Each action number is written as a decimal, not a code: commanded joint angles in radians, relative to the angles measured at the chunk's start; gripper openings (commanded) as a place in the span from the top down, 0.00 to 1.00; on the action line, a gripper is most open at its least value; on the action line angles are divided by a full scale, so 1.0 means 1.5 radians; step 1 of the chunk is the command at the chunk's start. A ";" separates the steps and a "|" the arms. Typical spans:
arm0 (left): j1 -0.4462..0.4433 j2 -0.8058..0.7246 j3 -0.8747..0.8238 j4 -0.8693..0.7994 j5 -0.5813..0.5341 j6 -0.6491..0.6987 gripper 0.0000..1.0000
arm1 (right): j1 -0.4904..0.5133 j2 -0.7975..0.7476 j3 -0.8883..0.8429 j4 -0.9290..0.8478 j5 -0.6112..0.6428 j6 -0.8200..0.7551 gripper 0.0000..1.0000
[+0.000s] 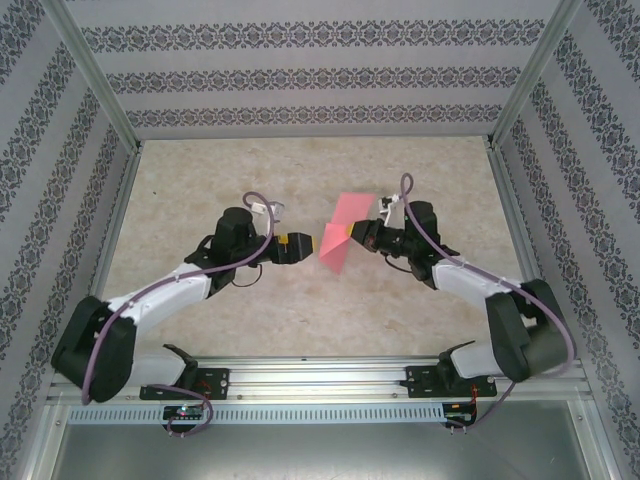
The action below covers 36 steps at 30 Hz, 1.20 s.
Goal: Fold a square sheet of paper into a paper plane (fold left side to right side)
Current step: Turn over the paper at the center of the table.
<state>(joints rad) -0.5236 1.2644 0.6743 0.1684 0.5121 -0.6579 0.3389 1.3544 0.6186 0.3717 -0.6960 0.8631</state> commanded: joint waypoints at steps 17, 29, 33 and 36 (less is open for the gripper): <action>-0.037 -0.039 0.058 0.304 0.158 -0.254 0.22 | 0.073 -0.167 0.142 0.007 -0.084 0.028 0.94; -0.057 -0.078 0.069 0.230 0.148 -0.184 0.78 | 0.079 -0.179 0.154 -0.030 -0.072 0.011 0.91; -0.058 -0.081 0.064 0.226 0.144 -0.179 0.91 | 0.078 -0.184 0.154 -0.050 -0.068 -0.001 0.87; -0.059 -0.081 0.068 0.198 0.141 -0.162 0.98 | 0.073 -0.192 0.154 -0.084 -0.056 -0.018 0.79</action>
<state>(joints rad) -0.5987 1.1595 0.7628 0.5030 0.7250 -0.9421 0.4500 1.0966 0.8261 0.2878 -0.8017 0.8791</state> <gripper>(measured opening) 0.051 0.202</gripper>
